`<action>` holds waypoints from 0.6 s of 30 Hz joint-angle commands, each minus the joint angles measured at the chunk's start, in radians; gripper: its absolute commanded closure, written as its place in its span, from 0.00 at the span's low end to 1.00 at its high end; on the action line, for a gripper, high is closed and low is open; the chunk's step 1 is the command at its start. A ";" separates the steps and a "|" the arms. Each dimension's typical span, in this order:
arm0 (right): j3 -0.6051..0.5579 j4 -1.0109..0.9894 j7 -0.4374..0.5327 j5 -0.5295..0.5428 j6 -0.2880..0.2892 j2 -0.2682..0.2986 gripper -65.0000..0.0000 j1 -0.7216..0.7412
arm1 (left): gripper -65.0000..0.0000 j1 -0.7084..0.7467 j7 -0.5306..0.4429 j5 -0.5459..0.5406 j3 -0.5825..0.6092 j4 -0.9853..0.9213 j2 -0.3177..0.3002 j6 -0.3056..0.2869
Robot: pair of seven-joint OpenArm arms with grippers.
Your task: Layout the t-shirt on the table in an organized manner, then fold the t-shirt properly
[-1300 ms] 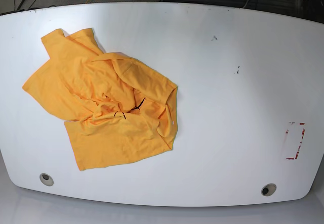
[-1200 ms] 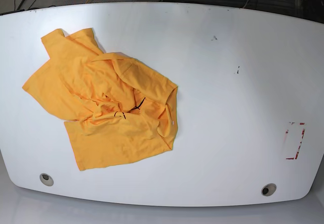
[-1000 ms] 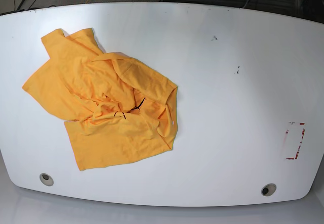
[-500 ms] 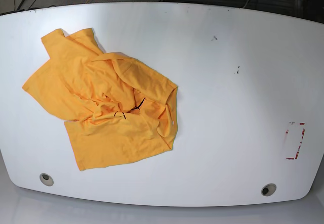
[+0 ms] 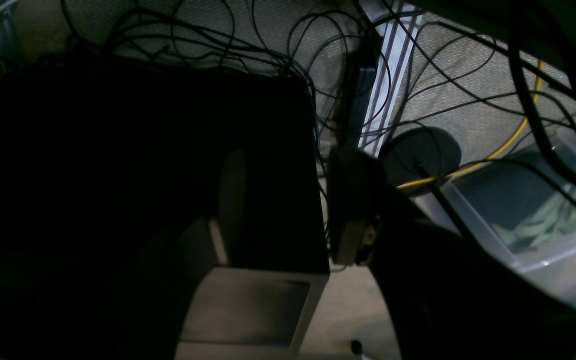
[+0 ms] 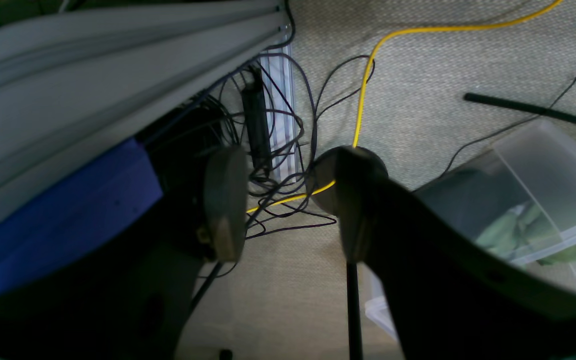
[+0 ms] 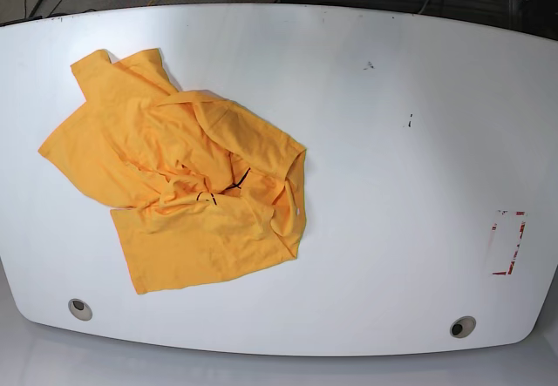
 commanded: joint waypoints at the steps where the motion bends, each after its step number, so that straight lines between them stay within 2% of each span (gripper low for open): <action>1: 0.003 0.004 -0.001 0.003 0.011 0.004 0.58 -0.008 | 0.61 0.014 -0.009 0.000 0.000 0.016 -0.005 0.000; 18: 0.005 0.006 -0.002 0.003 0.007 0.004 0.58 -0.008 | 0.62 0.004 -0.013 0.002 0.001 0.000 -0.006 0.003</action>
